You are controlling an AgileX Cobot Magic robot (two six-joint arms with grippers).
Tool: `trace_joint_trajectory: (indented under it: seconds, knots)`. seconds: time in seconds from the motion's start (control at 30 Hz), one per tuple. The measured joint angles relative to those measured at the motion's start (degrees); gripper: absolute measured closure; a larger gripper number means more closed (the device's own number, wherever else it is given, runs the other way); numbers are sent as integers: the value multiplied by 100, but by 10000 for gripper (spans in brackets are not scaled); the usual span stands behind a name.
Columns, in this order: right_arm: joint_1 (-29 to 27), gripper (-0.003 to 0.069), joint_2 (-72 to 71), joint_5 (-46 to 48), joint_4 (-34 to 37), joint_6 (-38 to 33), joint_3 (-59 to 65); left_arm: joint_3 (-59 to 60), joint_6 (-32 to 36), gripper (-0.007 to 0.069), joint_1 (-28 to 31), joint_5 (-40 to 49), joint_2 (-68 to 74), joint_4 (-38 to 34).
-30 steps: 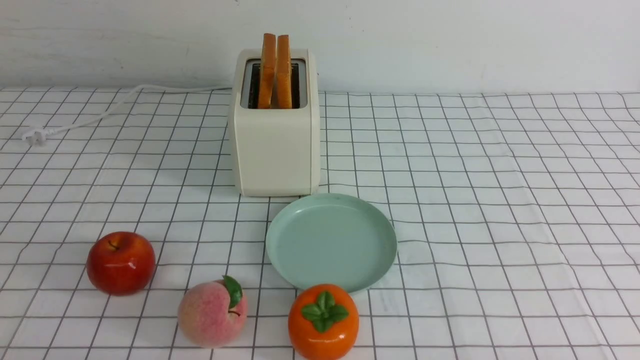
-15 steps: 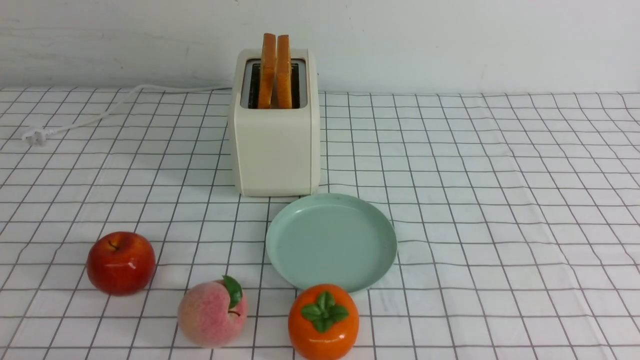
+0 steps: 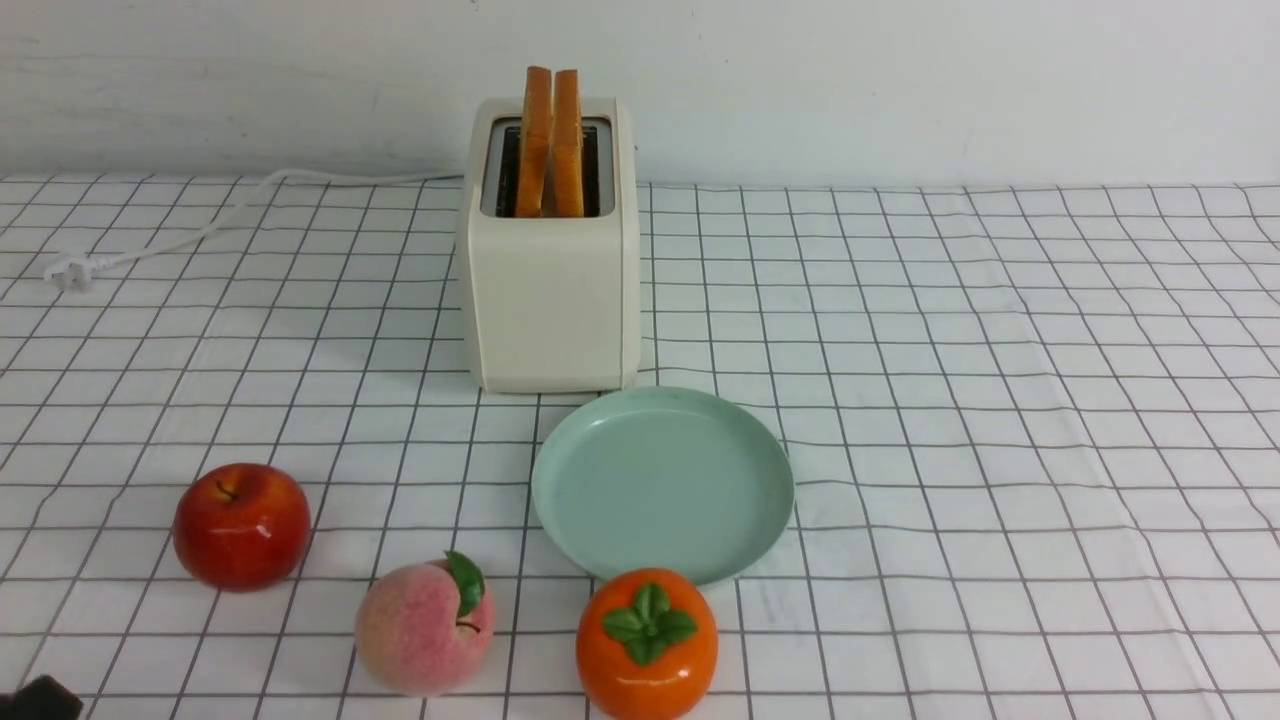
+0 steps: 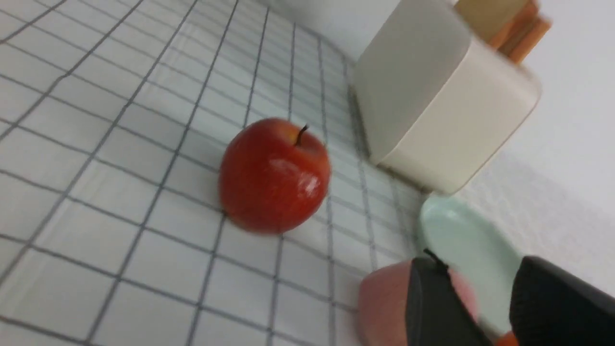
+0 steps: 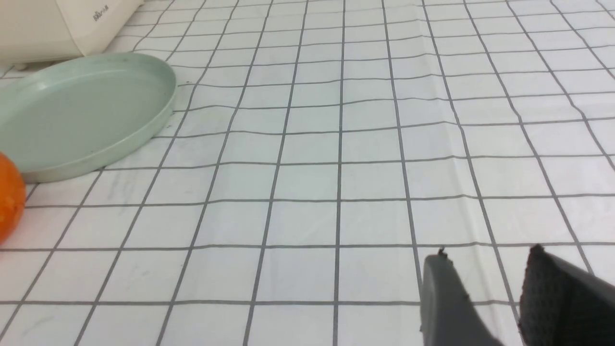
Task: Take toasted bread from bread machine on white checkered table place on plate.
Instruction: 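Reach for a toast slice standing in the toaster with the left gripper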
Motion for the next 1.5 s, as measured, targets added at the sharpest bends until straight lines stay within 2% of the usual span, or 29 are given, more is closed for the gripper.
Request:
trace_joint_trajectory:
  seconds: [0.07, 0.23, 0.3, 0.33, 0.47, 0.5, 0.6, 0.67, 0.7, 0.73, 0.87, 0.9, 1.0, 1.07, 1.13, 1.33, 1.5]
  knots:
    - [0, 418, 0, -11, -67, -14, 0, 0, -278, 387, 0, -311, 0, -790]
    - [0, 418, 0, -203, -78, 40, 21, 0, -388, 387, 0, -746, 0, -1553]
    - [0, 418, 0, -358, 89, 193, 49, 0, -388, 387, 0, -746, 0, -1622]
    - [0, 418, 0, -645, 546, 505, 53, -116, -344, 387, 0, -606, 0, -1646]
    - [0, 418, 0, -1347, 1641, 1028, 53, -652, 137, 401, 0, -107, 0, -1456]
    - [0, 418, 0, -1415, 1695, 1058, 53, -686, 137, 401, 0, -82, 0, -1441]
    - [0, 427, 0, -1782, 2314, 1148, 33, -1286, 833, 487, 0, 220, 280, -1168]
    - [0, 456, 0, -1433, 2392, 1053, -217, -1578, 1278, 565, 0, 327, 671, -1066]
    - [0, 465, 19, -1320, 2397, 1005, -298, -1636, 1319, 573, 0, 335, 718, -1046]
    - [0, 494, 131, -959, 2391, 789, -618, -1852, 1644, 628, 0, 343, 1091, -1009]
    - [0, 589, 1113, 546, 2344, -559, -2211, -2693, 2146, 638, 0, 270, 2506, -998]
    - [0, 596, 1242, 711, 2343, -705, -2298, -2799, 2162, 638, 0, 264, 2664, -998]
    - [0, 628, 2133, 1836, 2330, -1467, -3591, -3605, 2449, 638, 0, 280, 3739, -992]
    - [0, 638, 2872, 2614, 2316, -1712, -4508, -4276, 2876, 638, -57, 349, 4726, -979]
    - [0, 638, 3190, 2837, 2303, -1752, -4954, -4736, 3199, 638, -214, 386, 5300, -979]
    - [0, 638, 3888, 3096, 2277, -1814, -5967, -6265, 4369, 638, -1310, 404, 7033, -681]
    - [0, 638, 4117, 3131, 2283, -1818, -6460, -7103, 4585, 627, -1382, 351, 8263, -356]
